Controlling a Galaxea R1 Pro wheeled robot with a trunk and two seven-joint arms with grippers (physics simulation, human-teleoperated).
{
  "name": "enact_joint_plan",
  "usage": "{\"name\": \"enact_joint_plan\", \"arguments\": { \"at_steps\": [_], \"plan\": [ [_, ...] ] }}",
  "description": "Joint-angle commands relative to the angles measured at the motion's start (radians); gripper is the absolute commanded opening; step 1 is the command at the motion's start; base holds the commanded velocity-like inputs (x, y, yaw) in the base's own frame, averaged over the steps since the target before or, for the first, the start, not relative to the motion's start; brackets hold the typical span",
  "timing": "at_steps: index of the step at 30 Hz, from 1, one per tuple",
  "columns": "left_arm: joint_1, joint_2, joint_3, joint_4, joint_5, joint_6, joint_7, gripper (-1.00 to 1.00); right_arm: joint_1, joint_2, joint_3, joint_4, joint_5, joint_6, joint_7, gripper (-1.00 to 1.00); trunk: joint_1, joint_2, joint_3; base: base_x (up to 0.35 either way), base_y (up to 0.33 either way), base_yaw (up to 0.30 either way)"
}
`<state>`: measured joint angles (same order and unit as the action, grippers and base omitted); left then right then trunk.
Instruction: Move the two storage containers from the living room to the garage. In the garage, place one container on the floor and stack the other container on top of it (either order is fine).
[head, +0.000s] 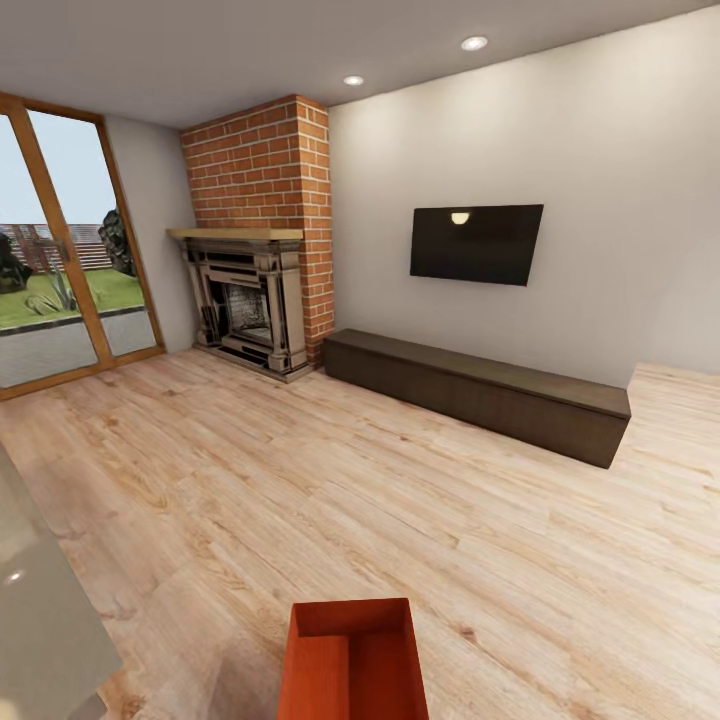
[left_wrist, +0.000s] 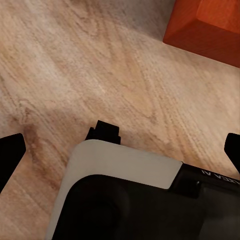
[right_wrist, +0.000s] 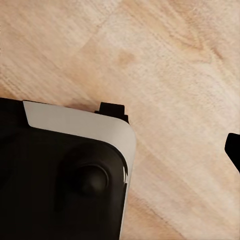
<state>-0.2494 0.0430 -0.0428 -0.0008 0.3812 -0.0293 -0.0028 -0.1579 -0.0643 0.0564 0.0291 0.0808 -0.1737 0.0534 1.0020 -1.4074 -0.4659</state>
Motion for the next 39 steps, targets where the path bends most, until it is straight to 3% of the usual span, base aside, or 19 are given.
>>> {"name": "enact_joint_plan", "arguments": {
  "at_steps": [1,11,39],
  "plan": [
    [-0.001,0.000,-0.005,0.001,0.007,-0.003,0.000,1.00,-0.001,0.000,0.005,0.003,0.005,-0.006,0.000,1.00,0.000,-0.001,-0.001,0.000,0.000,0.000],
    [-0.001,0.004,-0.006,-0.001,0.000,-0.003,-0.001,1.00,-0.001,0.006,0.006,0.003,0.003,-0.002,-0.002,1.00,0.000,-0.001,-0.004,0.000,0.000,0.000],
    [-0.001,0.006,-0.012,-0.007,-0.008,-0.004,-0.002,1.00,-0.001,-0.002,0.010,0.003,0.007,0.006,0.007,1.00,0.000,-0.001,-0.048,0.000,0.000,0.000]
  ]
}}
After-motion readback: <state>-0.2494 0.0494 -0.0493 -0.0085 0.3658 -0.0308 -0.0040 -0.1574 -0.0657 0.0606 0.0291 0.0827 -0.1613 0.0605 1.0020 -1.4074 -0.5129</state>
